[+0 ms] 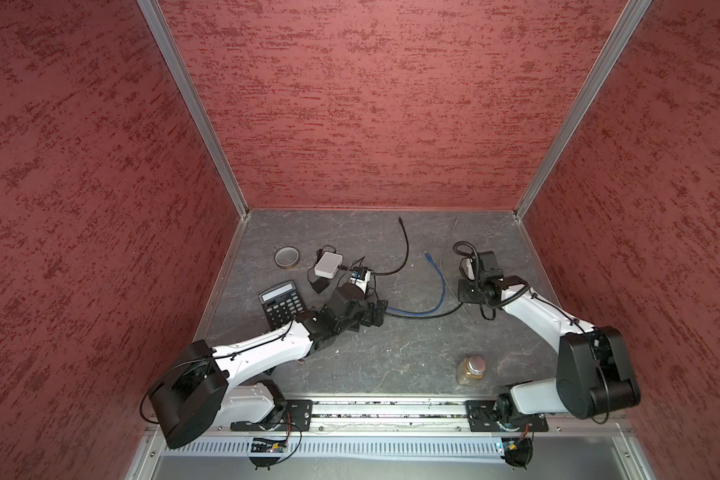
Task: Insert the plug into the switch port
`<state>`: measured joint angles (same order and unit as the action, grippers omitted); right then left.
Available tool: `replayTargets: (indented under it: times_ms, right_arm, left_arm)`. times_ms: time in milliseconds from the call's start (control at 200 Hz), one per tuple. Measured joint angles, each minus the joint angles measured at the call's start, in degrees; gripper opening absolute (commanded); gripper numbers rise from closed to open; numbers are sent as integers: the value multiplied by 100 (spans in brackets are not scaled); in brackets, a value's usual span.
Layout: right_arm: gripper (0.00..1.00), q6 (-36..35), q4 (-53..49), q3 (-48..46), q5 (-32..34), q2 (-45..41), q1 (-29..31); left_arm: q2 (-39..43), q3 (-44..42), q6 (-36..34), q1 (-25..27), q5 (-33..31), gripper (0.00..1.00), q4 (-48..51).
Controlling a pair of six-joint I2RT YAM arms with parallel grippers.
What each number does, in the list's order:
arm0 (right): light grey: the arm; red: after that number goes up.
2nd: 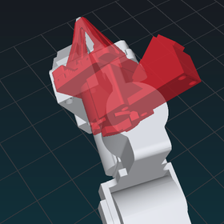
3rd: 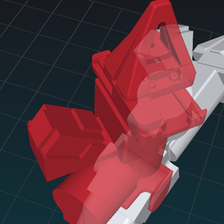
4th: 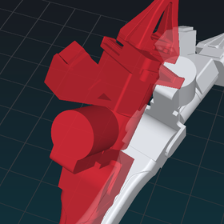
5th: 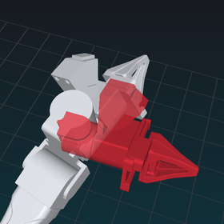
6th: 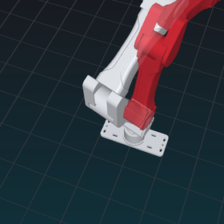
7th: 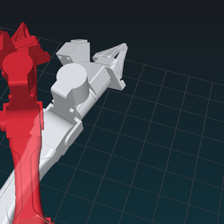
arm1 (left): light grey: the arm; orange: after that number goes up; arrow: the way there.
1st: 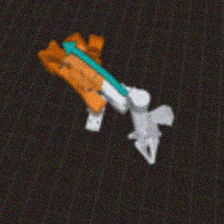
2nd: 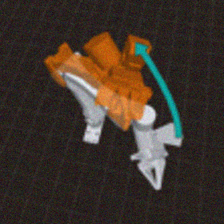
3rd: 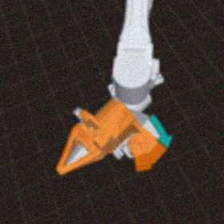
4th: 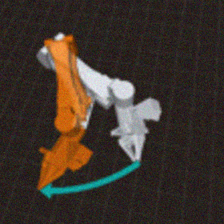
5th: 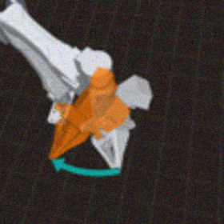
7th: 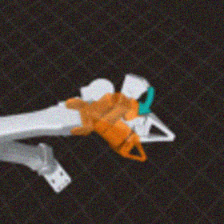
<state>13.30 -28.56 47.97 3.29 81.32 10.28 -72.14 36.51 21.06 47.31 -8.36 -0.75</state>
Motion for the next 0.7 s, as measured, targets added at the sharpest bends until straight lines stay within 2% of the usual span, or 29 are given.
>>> replayTargets:
  times_ms: [351, 701]
  right_arm:
    - [41, 282, -409, -2, -13, 483, -17]
    - [37, 278, -245, -13, -173, 881, -42]
  left_arm:
    - [4, -103, -2, -4, 83, 100, -66]
    - [48, -201, -2, -70, 127, 100, -81]
